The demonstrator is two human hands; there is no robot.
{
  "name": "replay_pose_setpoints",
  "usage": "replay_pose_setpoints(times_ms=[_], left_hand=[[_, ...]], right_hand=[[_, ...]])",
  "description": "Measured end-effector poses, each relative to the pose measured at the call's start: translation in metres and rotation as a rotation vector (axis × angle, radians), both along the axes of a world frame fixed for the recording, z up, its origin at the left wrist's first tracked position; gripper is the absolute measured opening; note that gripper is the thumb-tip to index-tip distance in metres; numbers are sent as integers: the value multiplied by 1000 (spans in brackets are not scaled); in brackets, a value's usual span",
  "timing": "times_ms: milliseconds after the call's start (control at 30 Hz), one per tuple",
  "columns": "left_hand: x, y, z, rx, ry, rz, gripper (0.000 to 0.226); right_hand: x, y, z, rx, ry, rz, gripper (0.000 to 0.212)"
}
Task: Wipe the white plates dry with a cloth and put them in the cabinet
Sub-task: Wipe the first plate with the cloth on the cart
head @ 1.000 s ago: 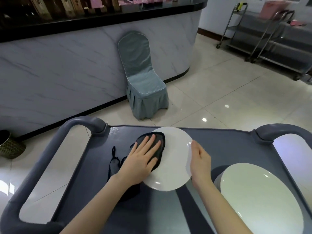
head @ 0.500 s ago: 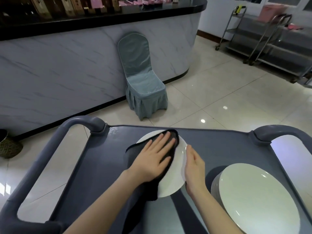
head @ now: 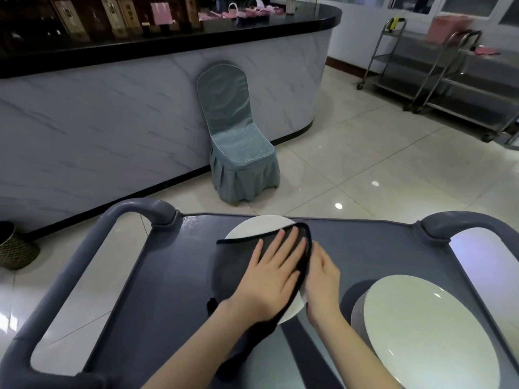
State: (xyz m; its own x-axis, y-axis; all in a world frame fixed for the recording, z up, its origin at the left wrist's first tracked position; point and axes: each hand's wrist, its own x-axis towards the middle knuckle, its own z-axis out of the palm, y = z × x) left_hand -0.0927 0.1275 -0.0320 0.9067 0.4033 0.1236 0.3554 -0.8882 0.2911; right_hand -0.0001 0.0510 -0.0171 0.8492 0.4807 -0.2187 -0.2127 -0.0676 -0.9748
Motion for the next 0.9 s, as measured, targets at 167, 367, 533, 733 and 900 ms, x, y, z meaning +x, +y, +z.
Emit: replay_pose_setpoints(times_ms=[167, 367, 533, 733, 900], left_hand=[[2, 27, -3, -152, -20, 160, 59], [-39, -6, -16, -93, 54, 95, 59], [-23, -38, -10, -50, -45, -12, 59], [5, 1, 4, -100, -17, 97, 63], [-18, 20, -4, -94, 29, 186, 61]], right_hand=[[1, -2, 3, -36, -74, 30, 30], [30, -8, 13, -7, -76, -98, 28], [11, -7, 4, -5, -37, -62, 27], [-11, -13, 2, 18, 12, -6, 27], [14, -21, 15, 22, -9, -66, 30]])
